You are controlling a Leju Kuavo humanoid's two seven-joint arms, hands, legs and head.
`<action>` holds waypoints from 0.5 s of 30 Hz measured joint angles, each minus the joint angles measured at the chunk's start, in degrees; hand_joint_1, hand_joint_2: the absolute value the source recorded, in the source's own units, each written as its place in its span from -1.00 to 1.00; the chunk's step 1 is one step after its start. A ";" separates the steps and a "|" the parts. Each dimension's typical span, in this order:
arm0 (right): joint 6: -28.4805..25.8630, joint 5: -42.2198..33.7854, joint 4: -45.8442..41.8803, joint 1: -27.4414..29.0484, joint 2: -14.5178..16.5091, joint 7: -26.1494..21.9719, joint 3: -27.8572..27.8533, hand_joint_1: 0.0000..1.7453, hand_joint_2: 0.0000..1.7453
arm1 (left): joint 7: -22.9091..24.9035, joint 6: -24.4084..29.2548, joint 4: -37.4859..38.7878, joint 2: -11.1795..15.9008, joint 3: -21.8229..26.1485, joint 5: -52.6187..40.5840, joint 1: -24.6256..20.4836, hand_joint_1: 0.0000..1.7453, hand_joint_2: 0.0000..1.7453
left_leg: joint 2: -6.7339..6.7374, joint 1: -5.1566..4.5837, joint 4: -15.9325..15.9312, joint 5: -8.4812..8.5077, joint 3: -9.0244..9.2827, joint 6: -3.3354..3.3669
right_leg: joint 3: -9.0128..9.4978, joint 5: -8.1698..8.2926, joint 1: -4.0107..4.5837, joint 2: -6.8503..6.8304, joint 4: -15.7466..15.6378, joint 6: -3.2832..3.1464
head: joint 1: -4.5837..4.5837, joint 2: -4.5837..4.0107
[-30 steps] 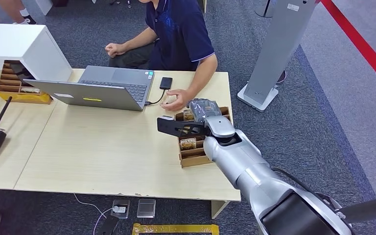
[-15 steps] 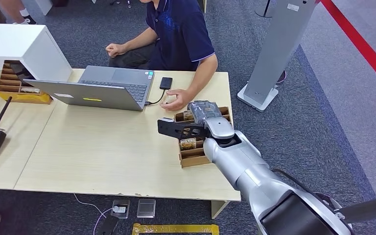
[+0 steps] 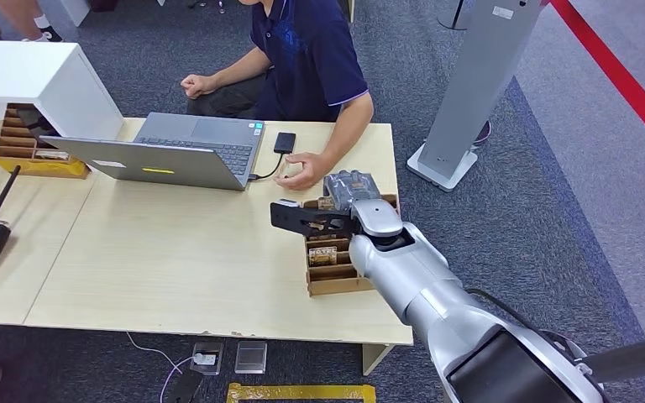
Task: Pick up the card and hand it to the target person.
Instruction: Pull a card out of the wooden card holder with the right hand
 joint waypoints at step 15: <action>-0.14 -0.33 0.22 -0.07 -0.06 -0.01 0.00 0.60 1.00 | 0.00 0.44 0.00 0.00 -0.02 -0.07 0.01 -1.00 -1.00 | 0.00 0.00 0.00 0.00 0.00 0.00 | 0.00 0.00 0.00 0.00 0.00 0.00 | 0.01 -0.01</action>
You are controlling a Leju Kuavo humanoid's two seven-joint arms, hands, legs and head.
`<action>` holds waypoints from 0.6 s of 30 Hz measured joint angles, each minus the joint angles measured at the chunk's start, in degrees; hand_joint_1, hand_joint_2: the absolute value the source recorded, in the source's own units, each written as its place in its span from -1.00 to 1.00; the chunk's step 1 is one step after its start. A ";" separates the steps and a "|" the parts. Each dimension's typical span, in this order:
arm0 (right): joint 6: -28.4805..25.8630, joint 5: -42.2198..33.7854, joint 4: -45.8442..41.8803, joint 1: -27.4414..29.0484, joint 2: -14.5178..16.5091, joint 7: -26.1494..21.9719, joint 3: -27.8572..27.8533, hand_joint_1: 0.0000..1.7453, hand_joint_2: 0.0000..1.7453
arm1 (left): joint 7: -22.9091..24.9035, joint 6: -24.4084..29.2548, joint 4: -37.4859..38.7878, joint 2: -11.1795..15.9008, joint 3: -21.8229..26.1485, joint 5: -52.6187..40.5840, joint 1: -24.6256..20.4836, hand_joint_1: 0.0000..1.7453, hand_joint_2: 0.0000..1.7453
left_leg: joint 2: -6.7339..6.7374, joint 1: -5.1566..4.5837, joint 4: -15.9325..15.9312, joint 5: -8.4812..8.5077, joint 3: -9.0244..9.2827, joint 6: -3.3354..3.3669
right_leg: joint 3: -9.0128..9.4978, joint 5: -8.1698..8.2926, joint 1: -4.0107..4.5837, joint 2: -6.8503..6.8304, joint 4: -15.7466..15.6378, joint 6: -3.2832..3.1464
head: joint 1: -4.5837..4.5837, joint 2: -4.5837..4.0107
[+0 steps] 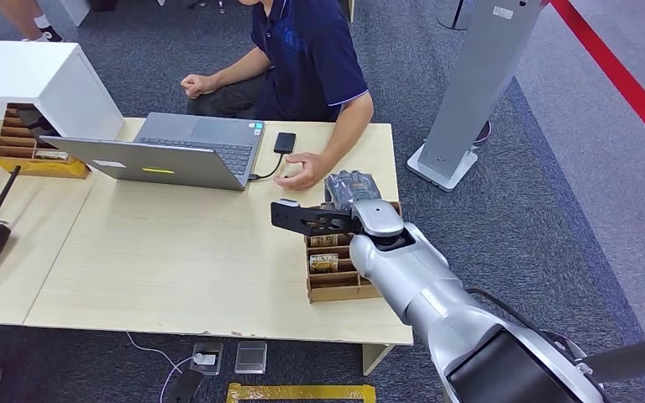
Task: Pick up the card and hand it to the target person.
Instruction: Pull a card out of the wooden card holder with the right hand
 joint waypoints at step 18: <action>-2.39 0.08 0.05 -0.24 0.02 -2.20 0.00 0.74 1.00 | -0.04 0.06 0.01 -0.02 0.00 0.00 0.02 -1.00 -1.00 | 0.00 0.00 0.00 0.01 0.02 0.00 | 0.01 0.00 0.00 0.01 0.01 0.00 | -0.04 0.01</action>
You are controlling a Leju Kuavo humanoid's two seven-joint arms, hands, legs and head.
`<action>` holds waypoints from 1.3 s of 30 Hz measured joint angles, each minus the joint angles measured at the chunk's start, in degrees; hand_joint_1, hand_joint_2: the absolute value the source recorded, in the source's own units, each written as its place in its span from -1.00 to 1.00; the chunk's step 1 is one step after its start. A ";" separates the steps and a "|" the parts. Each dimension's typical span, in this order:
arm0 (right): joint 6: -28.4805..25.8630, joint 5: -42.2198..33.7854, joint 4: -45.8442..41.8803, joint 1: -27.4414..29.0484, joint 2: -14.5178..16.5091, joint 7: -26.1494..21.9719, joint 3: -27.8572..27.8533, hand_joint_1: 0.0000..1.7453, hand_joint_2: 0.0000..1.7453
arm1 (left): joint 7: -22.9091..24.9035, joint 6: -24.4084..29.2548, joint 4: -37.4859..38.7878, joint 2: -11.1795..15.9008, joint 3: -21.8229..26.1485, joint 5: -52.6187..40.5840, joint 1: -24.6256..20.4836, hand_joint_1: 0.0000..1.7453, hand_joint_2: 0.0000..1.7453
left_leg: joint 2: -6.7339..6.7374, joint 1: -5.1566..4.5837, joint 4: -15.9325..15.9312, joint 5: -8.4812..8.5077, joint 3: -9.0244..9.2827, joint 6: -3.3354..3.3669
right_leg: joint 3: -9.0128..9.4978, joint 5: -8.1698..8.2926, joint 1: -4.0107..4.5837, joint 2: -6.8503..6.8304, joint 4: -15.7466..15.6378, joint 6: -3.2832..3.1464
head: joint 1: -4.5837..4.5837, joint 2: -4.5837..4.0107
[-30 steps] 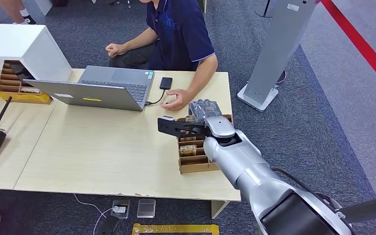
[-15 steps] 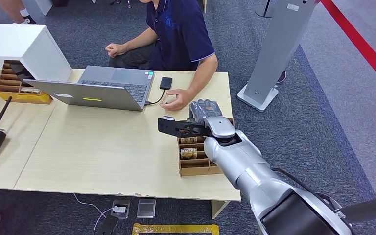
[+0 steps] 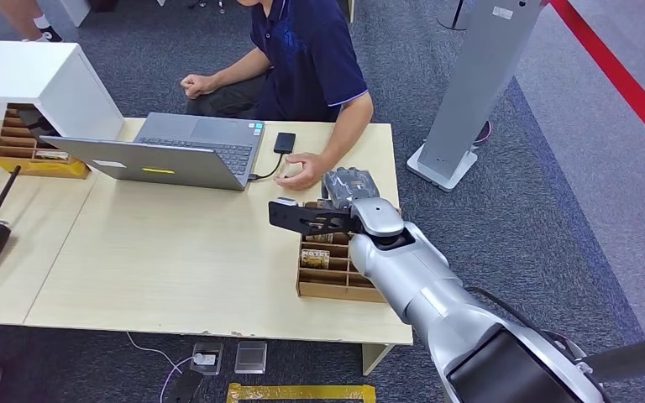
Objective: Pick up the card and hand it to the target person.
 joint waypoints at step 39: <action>-17.82 4.92 -14.68 -6.58 -2.33 -3.15 -1.06 0.67 1.00 | -0.81 -0.15 -0.01 -0.10 0.02 0.45 0.08 -1.00 -1.00 | 0.01 0.00 0.00 0.02 0.01 0.01 | -0.02 0.01 0.00 0.00 0.01 -0.01 | 0.04 -0.01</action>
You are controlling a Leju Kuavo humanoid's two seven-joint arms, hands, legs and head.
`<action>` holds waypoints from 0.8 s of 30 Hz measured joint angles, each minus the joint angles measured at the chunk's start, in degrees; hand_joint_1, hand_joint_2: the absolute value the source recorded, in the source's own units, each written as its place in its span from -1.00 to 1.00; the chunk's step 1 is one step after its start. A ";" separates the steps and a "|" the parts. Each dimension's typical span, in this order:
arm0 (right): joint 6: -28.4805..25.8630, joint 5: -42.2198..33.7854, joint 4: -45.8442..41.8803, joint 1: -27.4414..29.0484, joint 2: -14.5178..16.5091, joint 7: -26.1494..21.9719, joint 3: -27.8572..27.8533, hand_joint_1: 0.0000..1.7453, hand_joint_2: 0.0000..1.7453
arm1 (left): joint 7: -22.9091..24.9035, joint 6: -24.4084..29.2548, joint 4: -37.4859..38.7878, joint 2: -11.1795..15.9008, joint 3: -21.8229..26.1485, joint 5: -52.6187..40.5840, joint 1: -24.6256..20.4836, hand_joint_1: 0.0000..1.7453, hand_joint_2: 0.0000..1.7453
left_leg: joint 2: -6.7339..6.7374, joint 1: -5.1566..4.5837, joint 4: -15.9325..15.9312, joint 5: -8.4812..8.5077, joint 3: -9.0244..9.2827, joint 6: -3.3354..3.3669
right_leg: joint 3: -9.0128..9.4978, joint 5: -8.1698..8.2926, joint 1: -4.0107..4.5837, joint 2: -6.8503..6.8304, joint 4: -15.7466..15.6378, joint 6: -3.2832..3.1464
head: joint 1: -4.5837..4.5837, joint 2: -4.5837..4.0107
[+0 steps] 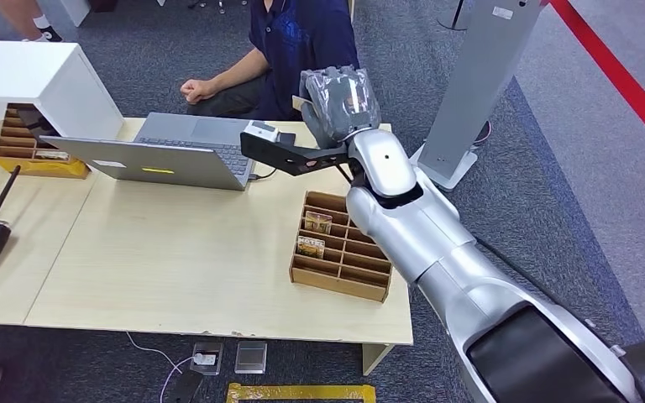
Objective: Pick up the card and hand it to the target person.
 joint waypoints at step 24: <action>-4.07 11.78 5.60 3.97 -1.05 1.26 -0.43 -1.00 1.00 | 0.19 0.49 0.01 -0.18 0.00 -0.03 -0.01 -1.00 -1.00 | -0.01 0.00 0.00 0.00 -0.02 0.00 | 0.00 0.00 0.00 0.00 0.00 0.00 | 0.01 0.01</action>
